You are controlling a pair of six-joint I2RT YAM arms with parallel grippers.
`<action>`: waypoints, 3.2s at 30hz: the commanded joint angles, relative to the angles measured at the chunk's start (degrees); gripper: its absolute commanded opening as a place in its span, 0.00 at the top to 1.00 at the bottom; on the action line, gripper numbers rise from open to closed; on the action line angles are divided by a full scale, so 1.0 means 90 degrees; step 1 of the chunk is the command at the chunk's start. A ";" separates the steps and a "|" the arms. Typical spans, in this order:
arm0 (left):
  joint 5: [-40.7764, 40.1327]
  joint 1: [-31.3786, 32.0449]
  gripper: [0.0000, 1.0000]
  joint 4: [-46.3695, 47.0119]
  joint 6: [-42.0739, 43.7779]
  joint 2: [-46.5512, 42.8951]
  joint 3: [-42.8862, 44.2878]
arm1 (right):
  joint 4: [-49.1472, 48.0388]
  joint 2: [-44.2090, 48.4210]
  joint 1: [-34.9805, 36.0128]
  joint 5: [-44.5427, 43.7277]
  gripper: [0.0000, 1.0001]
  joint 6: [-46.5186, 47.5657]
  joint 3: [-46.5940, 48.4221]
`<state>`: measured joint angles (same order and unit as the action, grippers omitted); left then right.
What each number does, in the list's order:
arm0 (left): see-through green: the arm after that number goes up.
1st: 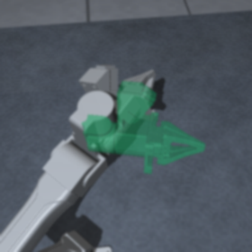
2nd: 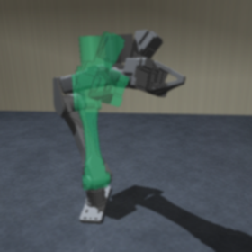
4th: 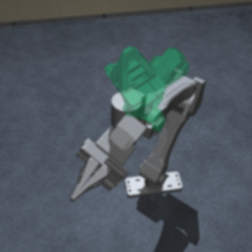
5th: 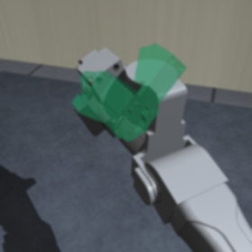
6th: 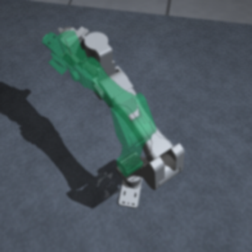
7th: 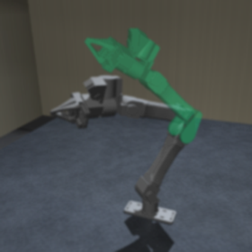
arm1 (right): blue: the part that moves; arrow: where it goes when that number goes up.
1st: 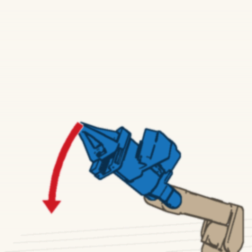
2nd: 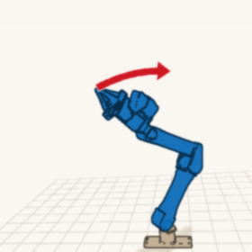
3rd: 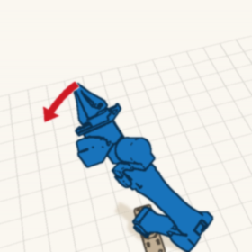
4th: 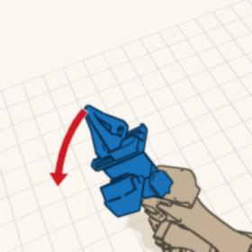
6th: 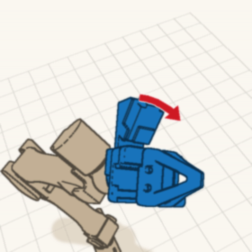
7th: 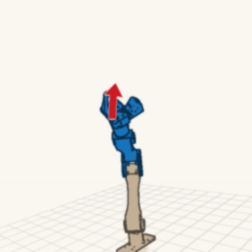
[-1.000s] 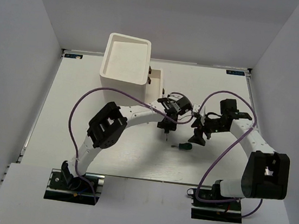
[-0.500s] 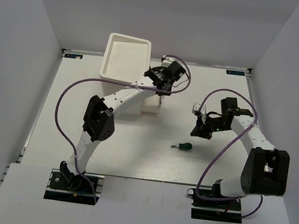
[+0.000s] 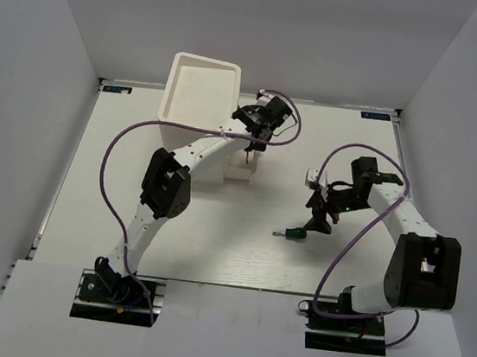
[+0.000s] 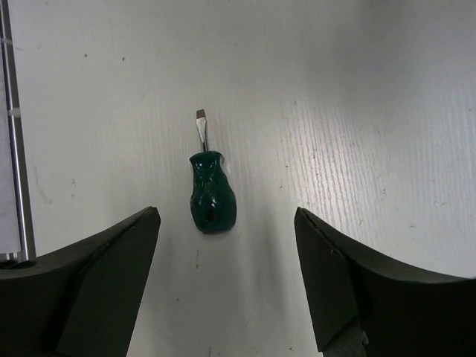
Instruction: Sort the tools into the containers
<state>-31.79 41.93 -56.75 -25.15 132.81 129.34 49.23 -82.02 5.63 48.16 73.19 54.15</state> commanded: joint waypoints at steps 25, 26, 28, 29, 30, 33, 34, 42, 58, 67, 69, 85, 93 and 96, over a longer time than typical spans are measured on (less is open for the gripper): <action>0.0789 0.0292 0.44 0.1501 0.1017 -0.3115 -0.0797 | -0.0633 -0.0829 0.1064 -0.1248 0.30 0.1509 -0.0721; 0.0624 0.0292 0.41 0.1424 0.1017 -0.3290 -0.0855 | -0.1207 -0.0799 0.1112 -0.1530 0.33 0.1139 -0.0946; 0.0165 0.0292 0.40 0.1258 0.0959 -0.3632 -0.1040 | -0.1806 -0.0857 0.1259 -0.1845 0.40 0.0562 -0.1046; 0.0028 0.0195 0.40 0.1180 0.0890 -0.4059 -0.1215 | -0.1886 -0.0896 0.1308 -0.2048 0.50 0.0492 -0.1065; -0.0583 0.0098 0.40 0.1179 0.0725 -0.4315 -0.1816 | -0.1944 -0.0984 0.1328 -0.2176 0.53 0.0336 -0.1066; -0.1252 -0.0427 0.51 0.0878 0.0103 -0.5193 -0.3096 | -0.2082 -0.1033 0.1357 -0.2227 0.86 -0.0035 -0.0920; -0.1253 -0.0663 0.56 0.0770 -0.0114 -0.5351 -0.3362 | -0.1946 -0.0966 0.1357 -0.2081 0.97 -0.0085 -0.0871; 0.1280 -0.3104 0.55 0.1499 -0.1327 -0.6505 -0.6330 | -0.1300 -0.1120 0.1347 -0.1269 1.00 -0.2757 0.1381; 0.3902 -0.4142 0.40 0.3482 -0.0790 -0.7061 -0.6412 | -0.0304 -0.4489 0.2137 -0.0605 1.00 -0.7311 0.6581; 0.3388 -0.4259 0.28 0.3162 -0.0448 -0.7618 -0.5280 | -0.0793 -0.4997 0.2441 -0.1211 0.68 -0.8259 0.6834; 0.3026 -0.4327 0.25 0.2948 -0.0370 -0.7618 -0.5142 | -0.0831 -0.4998 0.2500 -0.1259 0.47 -0.8259 0.6903; 0.2898 -0.5313 0.83 0.3024 -0.0662 -0.6244 -0.5709 | -0.1575 -0.3630 0.1953 -0.2673 1.00 -0.7450 0.5672; 0.4504 -0.5558 0.78 0.3735 -0.0675 -0.4917 -0.5661 | -0.0724 -0.5142 0.1914 -0.3096 1.00 -0.6726 0.6736; 0.5636 -0.5480 0.77 0.4175 -0.0352 -0.4340 -0.5466 | -0.0636 -0.5708 0.2099 -0.2871 1.00 -0.6638 0.7418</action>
<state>5.48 -8.25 -24.71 -31.22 90.43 77.76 40.62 -128.81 22.59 21.54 10.74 115.57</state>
